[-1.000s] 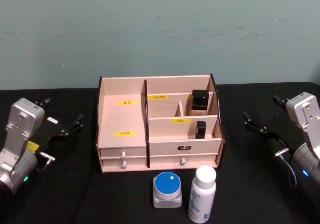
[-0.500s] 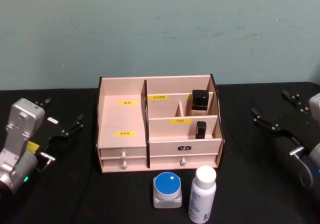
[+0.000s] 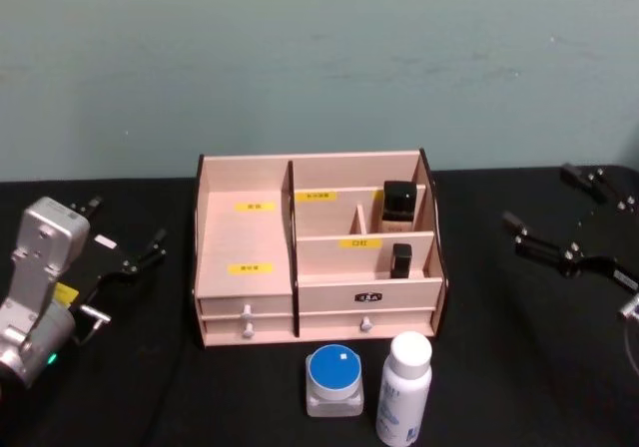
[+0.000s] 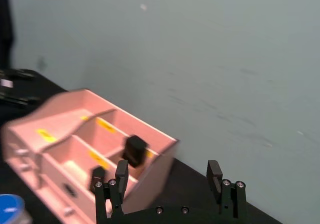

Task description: Pick up the facial cleanser and watermelon frost from the table and place them into the tiered storage box.

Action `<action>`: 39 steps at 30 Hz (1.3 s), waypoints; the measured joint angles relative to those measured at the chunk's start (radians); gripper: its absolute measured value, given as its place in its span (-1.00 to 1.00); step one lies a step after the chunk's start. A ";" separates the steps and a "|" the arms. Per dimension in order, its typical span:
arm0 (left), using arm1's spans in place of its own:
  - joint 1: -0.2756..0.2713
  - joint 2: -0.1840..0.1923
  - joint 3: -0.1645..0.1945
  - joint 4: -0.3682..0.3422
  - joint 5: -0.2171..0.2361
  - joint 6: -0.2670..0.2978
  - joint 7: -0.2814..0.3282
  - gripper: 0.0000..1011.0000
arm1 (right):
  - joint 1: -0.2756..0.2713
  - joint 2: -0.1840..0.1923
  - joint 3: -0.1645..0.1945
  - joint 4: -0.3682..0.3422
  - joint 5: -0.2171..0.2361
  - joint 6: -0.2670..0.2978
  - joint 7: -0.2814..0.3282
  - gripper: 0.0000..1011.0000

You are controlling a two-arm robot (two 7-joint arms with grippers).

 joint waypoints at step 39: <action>0.000 0.000 0.000 0.000 0.000 0.000 0.000 1.00 | -0.061 0.013 -0.066 -0.044 0.161 0.106 0.375 0.98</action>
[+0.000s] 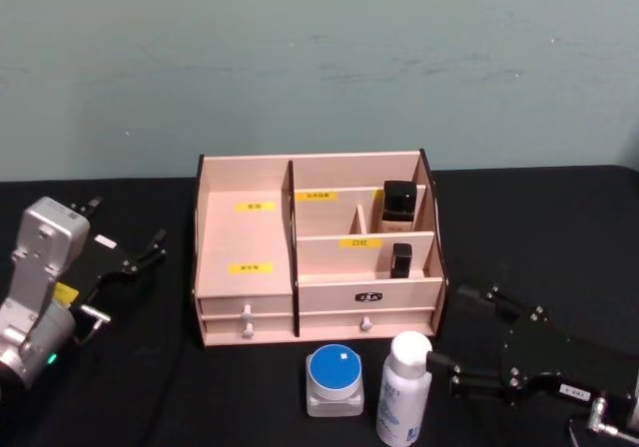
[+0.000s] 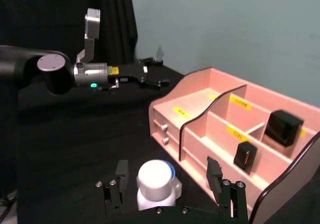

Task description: Pick up the facial cleanser and watermelon frost from the table and place them into the tiered storage box.

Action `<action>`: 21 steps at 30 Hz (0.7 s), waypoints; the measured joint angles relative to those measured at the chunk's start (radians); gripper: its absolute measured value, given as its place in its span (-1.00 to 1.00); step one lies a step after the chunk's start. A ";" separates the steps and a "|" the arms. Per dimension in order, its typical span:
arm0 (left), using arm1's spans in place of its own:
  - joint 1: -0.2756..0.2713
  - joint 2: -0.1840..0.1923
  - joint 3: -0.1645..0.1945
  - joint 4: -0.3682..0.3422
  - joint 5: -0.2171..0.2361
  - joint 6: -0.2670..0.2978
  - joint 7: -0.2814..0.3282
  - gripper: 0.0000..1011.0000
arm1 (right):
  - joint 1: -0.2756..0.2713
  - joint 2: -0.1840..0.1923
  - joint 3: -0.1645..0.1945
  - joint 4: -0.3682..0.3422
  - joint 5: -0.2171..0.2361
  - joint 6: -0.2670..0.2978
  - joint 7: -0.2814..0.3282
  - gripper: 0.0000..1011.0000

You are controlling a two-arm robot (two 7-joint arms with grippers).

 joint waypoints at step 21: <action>0.000 0.000 0.000 0.000 0.000 0.000 0.000 1.00 | 0.108 -0.051 -0.128 0.118 -0.023 0.039 0.044 0.98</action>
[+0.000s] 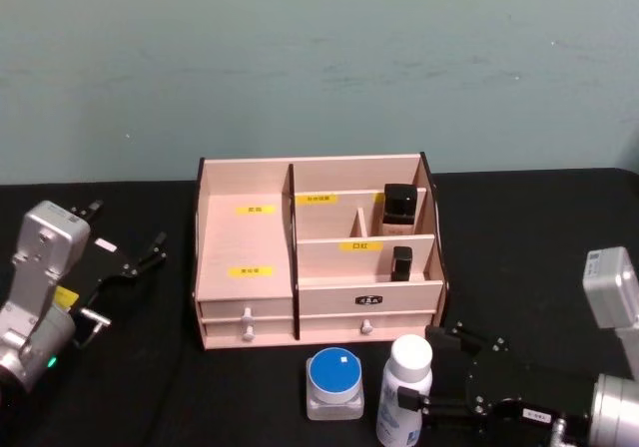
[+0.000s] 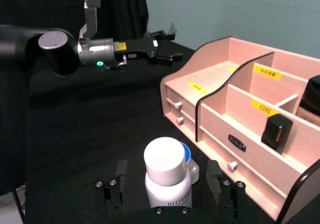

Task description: Pick up the facial cleanser and watermelon frost from the table and place them into the tiered storage box.

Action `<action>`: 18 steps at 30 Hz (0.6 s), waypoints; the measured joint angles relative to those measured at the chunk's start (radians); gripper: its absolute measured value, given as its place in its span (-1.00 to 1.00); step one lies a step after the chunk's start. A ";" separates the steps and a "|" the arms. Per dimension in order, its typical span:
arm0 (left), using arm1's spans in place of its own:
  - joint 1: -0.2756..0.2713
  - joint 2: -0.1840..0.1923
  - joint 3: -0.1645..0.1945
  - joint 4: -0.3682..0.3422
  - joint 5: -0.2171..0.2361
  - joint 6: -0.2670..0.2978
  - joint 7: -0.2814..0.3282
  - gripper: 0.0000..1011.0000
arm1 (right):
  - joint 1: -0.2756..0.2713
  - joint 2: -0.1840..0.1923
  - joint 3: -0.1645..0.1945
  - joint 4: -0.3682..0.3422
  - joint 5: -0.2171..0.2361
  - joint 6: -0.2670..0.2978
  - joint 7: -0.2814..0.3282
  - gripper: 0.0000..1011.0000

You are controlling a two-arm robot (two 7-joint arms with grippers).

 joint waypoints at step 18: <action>0.000 0.000 0.000 0.000 0.000 0.000 0.000 1.00 | 0.070 -0.042 -0.084 0.065 -0.091 0.032 -0.027 0.98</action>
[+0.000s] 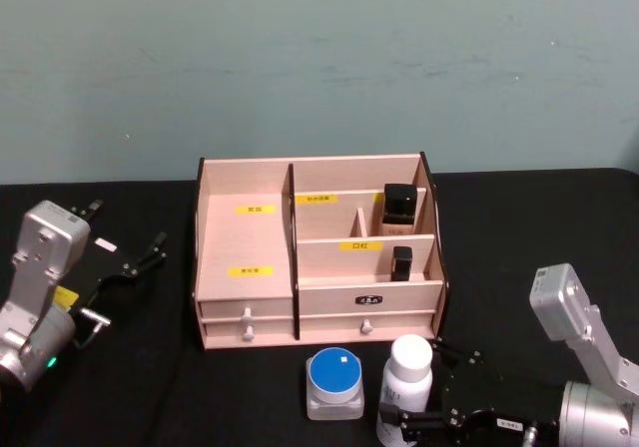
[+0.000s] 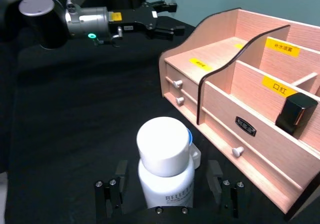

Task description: Pick up the facial cleanser and watermelon frost from the table and place them into the tiered storage box.

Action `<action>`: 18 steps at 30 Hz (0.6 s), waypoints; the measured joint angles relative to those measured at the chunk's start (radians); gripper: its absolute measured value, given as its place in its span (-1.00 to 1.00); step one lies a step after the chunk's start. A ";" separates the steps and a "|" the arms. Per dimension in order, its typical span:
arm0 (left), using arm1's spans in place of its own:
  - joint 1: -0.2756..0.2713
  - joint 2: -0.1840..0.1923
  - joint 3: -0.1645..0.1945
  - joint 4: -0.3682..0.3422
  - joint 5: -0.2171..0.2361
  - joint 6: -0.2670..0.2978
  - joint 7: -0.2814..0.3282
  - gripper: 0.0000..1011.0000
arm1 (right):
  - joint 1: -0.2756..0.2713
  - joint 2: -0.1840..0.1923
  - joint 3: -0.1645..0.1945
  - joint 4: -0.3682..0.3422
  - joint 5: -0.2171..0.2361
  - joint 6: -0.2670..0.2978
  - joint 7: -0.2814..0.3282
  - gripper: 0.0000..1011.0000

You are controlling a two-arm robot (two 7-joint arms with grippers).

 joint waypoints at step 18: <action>0.000 0.000 0.000 0.000 0.000 0.000 0.000 1.00 | -0.002 0.002 0.002 -0.002 0.003 -0.001 0.001 0.48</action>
